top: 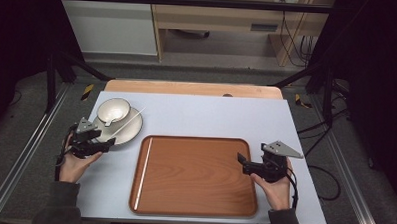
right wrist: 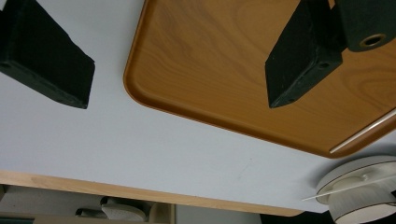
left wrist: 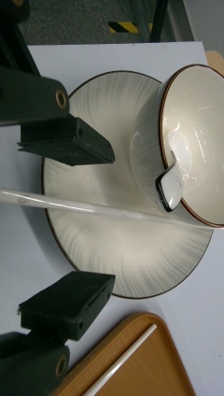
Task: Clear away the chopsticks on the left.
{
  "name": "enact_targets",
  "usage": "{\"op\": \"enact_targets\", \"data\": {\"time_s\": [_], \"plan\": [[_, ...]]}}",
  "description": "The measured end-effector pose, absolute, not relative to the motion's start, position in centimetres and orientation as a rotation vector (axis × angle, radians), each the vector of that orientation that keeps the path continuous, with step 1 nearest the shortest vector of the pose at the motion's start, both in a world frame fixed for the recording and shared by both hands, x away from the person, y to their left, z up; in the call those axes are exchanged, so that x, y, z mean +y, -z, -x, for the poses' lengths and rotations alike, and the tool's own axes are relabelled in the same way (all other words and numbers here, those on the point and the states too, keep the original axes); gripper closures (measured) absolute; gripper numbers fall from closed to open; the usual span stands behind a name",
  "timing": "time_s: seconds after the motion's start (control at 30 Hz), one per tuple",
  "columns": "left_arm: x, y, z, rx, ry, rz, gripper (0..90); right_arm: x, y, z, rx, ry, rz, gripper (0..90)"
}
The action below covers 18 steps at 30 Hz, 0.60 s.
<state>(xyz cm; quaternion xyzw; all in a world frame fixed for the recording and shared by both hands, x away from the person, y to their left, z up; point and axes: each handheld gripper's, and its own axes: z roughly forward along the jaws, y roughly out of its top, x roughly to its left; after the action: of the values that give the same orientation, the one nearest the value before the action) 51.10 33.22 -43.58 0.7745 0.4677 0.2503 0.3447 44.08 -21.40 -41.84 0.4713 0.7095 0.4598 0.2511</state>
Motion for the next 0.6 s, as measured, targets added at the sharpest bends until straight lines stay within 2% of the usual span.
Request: {"op": "enact_targets", "data": {"time_s": [0.6], "plan": [[33.4, 45.7, -53.7, 1.243, -0.561, -2.047, 69.4, -21.2, 41.9, -44.1, 1.938, -1.246, -1.282, 8.4]]}}
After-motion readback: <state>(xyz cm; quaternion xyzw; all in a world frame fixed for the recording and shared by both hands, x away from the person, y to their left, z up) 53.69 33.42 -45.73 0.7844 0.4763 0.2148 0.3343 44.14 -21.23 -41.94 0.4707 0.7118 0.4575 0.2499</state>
